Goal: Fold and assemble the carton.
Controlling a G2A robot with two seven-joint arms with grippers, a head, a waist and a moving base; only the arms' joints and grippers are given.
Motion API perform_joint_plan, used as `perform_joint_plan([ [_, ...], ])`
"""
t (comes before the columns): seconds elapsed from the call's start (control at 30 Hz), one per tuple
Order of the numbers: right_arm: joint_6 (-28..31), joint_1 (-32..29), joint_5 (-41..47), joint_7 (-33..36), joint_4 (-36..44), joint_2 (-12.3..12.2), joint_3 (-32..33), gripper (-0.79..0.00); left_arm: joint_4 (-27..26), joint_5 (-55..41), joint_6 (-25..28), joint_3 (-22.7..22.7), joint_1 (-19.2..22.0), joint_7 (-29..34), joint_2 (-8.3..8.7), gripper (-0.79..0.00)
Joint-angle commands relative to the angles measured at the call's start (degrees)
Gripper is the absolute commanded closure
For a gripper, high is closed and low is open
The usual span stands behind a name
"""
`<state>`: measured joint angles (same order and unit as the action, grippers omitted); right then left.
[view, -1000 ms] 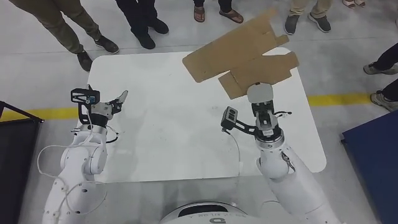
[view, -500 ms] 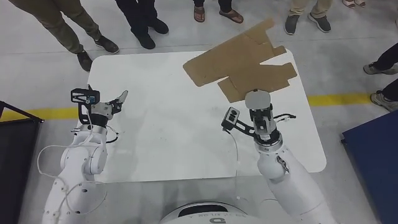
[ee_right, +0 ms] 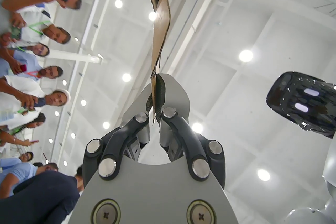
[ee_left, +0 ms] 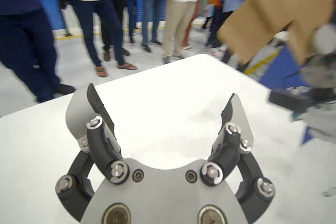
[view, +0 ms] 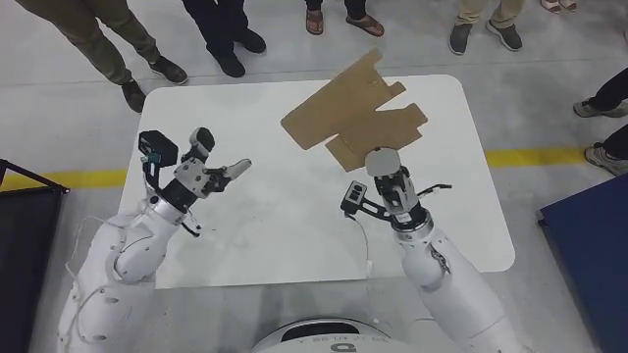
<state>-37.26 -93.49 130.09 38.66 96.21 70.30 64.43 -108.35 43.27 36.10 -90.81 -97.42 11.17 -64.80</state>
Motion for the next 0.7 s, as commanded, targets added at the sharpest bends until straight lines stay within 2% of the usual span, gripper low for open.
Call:
perform_joint_plan([
  [0.0,-0.5,0.1,1.0,0.8,-0.9,0.4,-1.3,0.000,0.9,-8.6,2.3,0.3,1.4,6.1,0.31,-0.785],
  [0.3,0.1,0.0,0.1,1.7,-0.9,0.6,-1.8,0.000,0.9,-8.6,2.3,0.3,1.4,6.1,0.31,-0.785],
  [0.4,-0.4,0.0,2.3,1.1,-0.6,0.8,-2.4,0.000,3.0,-18.7,3.8,3.0,1.9,6.4,0.10,-0.785],
  [0.53,-2.4,1.3,7.1,0.1,-0.6,1.4,-3.9,0.000,8.5,-38.6,4.8,7.9,6.4,16.7,0.34,-0.785],
  [0.6,-3.3,1.7,7.8,-0.6,-0.4,1.6,-4.8,0.000,10.4,-45.6,4.4,9.8,8.9,21.5,0.44,-0.785],
  [0.67,-3.9,1.8,8.4,-1.0,-0.3,1.8,-5.2,0.000,12.2,-48.3,3.7,10.7,11.1,24.4,0.53,-0.785],
])
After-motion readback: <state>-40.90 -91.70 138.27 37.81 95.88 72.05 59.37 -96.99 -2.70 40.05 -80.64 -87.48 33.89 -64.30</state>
